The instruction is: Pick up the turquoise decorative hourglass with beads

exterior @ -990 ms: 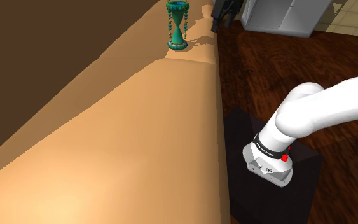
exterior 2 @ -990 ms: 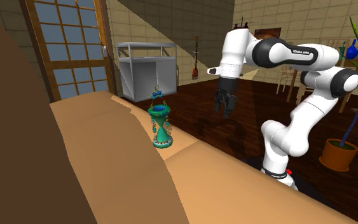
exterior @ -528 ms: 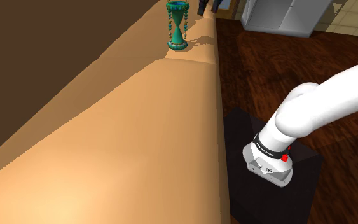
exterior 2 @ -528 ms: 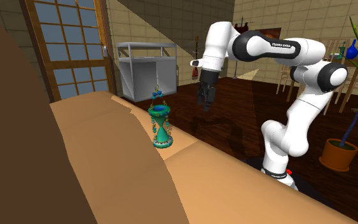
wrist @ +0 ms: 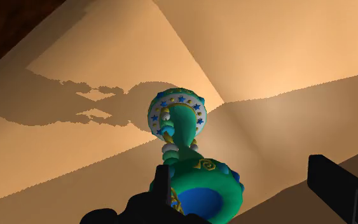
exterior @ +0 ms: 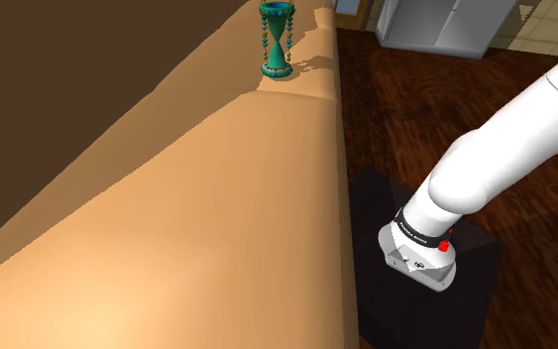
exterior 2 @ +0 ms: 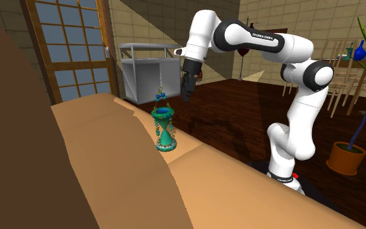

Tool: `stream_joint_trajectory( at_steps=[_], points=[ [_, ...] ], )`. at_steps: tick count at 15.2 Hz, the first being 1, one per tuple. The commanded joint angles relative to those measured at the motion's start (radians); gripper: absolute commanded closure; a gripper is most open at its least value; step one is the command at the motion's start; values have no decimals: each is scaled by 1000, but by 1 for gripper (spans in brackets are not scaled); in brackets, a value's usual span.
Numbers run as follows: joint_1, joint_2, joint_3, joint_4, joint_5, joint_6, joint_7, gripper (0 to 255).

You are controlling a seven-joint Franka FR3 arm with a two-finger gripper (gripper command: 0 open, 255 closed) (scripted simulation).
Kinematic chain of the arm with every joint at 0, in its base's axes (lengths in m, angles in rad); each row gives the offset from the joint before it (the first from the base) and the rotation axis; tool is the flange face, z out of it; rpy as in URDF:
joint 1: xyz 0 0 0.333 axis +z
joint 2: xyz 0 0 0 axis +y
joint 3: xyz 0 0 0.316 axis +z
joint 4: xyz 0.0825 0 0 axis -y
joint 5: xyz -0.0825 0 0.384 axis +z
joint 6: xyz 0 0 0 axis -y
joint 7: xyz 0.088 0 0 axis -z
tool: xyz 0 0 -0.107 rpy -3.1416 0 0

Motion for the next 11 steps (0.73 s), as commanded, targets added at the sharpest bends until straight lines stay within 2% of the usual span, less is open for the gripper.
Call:
stream_joint_trajectory(
  at_steps=[1, 7, 11],
  points=[
    [-2, 66, -9, 90, 10, -5, -11, 0],
    [-20, 287, -37, 425, 53, -70, -45, 0],
    [-18, 249, -35, 318, 49, -1, -49, 0]
  ],
)
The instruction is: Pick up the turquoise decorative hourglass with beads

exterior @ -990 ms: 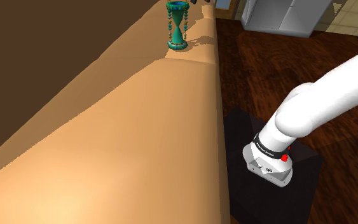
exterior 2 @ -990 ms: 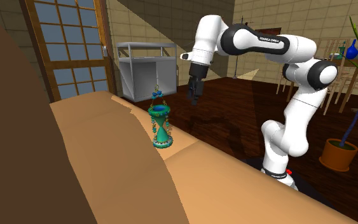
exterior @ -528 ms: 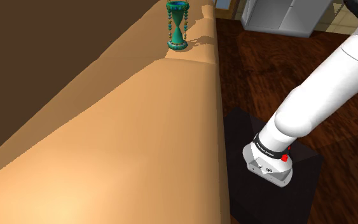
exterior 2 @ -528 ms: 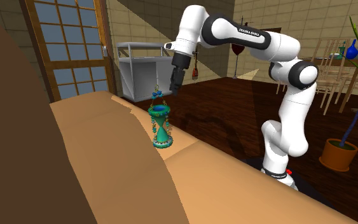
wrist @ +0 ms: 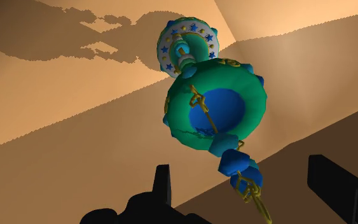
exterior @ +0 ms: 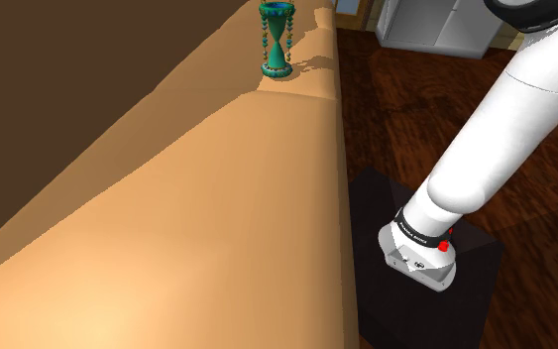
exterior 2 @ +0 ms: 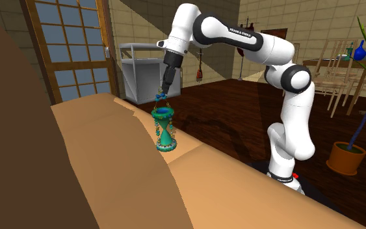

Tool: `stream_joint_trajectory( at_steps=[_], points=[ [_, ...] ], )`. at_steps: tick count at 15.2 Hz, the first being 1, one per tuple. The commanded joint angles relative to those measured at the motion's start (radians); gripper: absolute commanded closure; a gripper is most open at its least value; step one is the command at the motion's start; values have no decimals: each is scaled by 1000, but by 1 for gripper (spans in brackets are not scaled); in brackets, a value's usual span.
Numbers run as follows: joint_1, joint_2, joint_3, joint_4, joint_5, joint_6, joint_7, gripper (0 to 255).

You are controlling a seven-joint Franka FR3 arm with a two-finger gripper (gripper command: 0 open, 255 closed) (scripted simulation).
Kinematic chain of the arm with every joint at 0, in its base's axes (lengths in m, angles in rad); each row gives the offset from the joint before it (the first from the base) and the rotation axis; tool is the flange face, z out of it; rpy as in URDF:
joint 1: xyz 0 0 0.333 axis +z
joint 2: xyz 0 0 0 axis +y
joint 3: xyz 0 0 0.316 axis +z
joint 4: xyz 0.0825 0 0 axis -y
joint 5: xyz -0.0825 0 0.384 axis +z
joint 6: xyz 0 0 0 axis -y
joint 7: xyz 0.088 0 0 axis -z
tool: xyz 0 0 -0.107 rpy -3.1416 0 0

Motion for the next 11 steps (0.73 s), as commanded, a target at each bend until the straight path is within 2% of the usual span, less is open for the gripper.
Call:
stream_joint_trajectory(
  at_steps=[1, 5, 6, 11],
  points=[
    [1, -14, 1, -45, -1, 32, -3, 0],
    [2, -33, 2, -106, -3, 74, -6, 0],
    [2, -34, 2, -107, -3, 75, -6, 255],
    [1, -35, 1, -108, -3, 74, -7, 255]
  ],
)
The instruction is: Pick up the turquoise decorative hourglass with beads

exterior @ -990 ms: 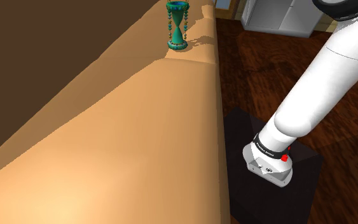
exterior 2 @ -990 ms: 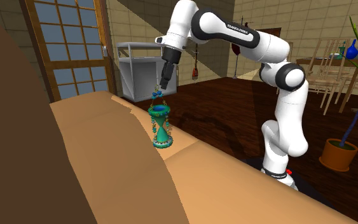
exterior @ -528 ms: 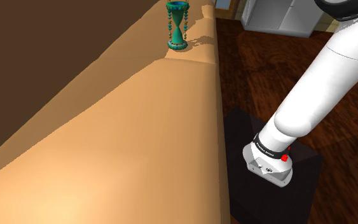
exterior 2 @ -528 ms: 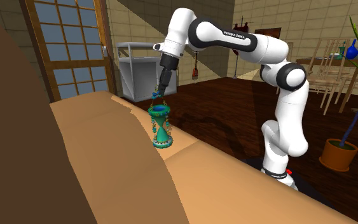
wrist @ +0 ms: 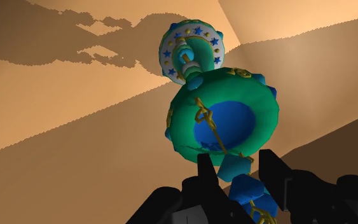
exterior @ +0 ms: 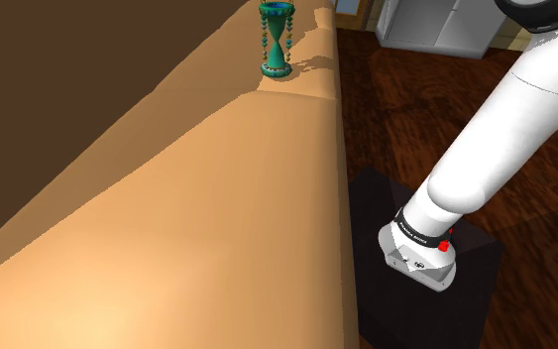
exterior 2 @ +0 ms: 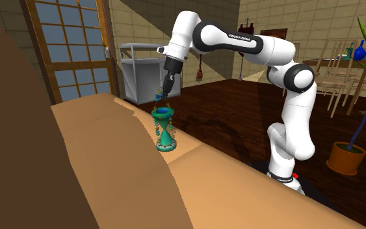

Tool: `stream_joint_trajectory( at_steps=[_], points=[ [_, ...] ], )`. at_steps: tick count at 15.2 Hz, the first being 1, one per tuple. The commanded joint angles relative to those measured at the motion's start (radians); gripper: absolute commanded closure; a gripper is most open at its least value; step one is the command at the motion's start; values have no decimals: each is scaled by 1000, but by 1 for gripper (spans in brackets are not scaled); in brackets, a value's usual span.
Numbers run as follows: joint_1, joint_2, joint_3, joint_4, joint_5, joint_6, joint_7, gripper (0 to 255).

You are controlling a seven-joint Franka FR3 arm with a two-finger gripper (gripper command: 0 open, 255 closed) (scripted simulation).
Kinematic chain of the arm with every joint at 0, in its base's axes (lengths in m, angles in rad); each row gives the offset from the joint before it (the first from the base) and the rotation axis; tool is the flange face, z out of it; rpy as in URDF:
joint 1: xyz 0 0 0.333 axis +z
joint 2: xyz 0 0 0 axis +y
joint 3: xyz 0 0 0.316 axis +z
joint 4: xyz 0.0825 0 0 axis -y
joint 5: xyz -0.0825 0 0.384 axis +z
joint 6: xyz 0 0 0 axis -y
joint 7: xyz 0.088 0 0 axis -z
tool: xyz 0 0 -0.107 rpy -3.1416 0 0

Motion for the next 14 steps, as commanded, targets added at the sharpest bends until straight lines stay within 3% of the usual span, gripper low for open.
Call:
stream_joint_trajectory(
  at_steps=[1, 4, 14],
  points=[
    [0, 1, 0, 0, 0, 0, 0, 255],
    [0, 2, 0, 2, 0, -1, 1, 255],
    [-7, 95, -5, 267, 10, -174, 12, 255]
  ],
)
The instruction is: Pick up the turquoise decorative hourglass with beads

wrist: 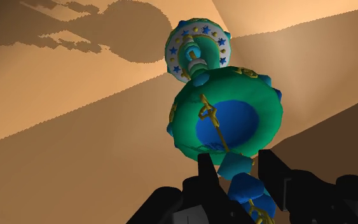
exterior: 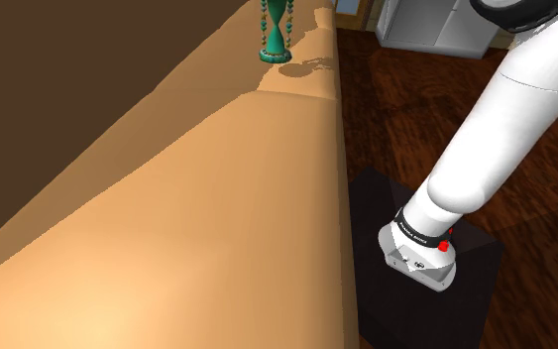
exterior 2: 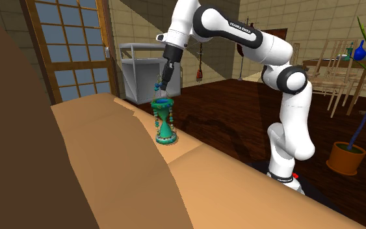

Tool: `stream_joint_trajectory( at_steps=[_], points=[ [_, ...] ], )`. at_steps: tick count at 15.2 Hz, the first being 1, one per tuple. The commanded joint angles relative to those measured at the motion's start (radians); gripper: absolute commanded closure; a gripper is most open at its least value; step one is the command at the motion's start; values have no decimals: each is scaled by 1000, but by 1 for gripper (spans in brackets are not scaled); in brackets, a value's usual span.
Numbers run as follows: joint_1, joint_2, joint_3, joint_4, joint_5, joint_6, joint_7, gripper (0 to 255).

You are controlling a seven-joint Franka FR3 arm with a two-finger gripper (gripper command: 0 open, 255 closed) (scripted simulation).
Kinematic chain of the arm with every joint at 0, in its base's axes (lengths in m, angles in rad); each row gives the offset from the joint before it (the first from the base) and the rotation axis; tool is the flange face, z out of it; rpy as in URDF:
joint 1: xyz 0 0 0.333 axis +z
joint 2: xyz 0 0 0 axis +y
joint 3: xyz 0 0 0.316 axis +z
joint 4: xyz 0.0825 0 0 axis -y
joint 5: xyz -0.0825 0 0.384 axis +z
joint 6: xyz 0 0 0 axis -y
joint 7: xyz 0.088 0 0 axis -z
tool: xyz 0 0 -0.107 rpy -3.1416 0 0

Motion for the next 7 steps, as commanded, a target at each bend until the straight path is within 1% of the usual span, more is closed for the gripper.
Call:
stream_joint_trajectory(
  at_steps=[1, 5, 7],
  points=[
    [-3, 25, -2, 66, 4, -40, 1, 255],
    [-11, 90, -5, 219, 14, -129, 6, 255],
    [-11, 92, -5, 225, 14, -132, 6, 255]
  ],
)
